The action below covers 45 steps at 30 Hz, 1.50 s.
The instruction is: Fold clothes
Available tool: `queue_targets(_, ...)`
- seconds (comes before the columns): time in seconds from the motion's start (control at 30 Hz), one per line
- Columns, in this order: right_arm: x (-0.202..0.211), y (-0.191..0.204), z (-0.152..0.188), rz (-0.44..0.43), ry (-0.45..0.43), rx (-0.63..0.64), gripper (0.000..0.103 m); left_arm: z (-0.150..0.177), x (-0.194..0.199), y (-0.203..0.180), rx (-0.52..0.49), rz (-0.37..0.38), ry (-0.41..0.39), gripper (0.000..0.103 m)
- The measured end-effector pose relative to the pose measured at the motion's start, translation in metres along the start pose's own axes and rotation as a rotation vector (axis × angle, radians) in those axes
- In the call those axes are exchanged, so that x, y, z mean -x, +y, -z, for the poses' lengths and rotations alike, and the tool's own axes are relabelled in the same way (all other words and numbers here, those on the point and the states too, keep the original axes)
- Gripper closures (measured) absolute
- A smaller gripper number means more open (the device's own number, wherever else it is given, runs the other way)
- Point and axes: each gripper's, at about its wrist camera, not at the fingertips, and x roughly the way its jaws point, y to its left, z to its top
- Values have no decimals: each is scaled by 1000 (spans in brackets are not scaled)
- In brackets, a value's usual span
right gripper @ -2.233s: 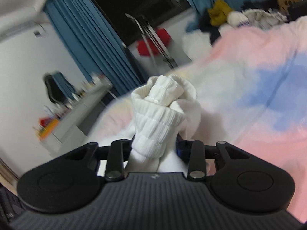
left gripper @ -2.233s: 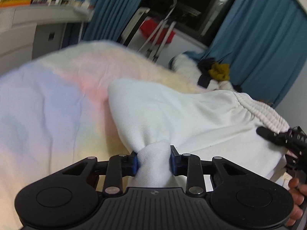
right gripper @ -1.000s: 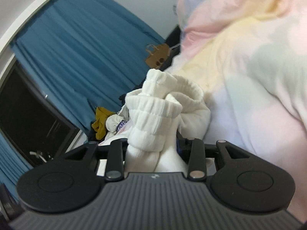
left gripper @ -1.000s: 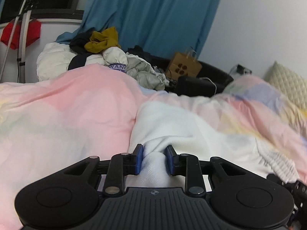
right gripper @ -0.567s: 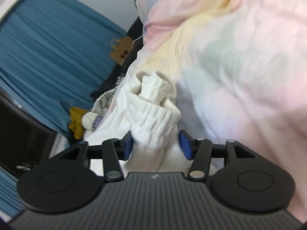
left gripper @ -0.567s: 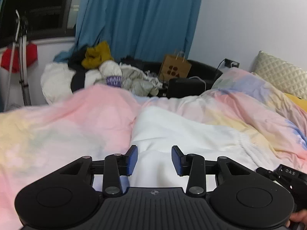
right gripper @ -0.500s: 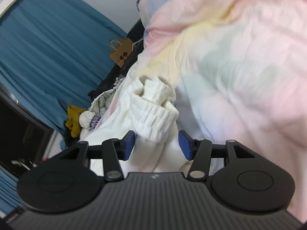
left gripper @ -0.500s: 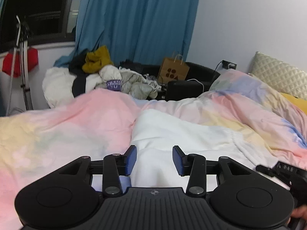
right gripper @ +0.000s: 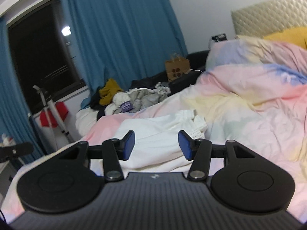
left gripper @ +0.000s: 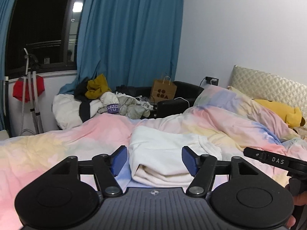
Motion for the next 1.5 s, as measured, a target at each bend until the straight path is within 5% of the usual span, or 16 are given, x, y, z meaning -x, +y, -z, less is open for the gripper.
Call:
queue_targets(0.23,43,32,20,-21,3,45,49,33,68,5,59,-6,-30,23)
queue_targets(0.43,47,43,35,5,15,98,49,50,87,16,80,-32,-14,20)
queue_targets(0.53,48,43,38,24,6,96,49,56,89,20,70,-44,-2,9)
queue_targets(0.7,45,49,44,44,16,122,35,61,91,16,13,-94,-1,0)
queue_targets(0.8,45,56,46,44,13,160,16,60,91,14,-10,-99,5,0)
queue_targets(1.5,43,66,51,111,43,203,17,59,82,18,-42,-147,23,0)
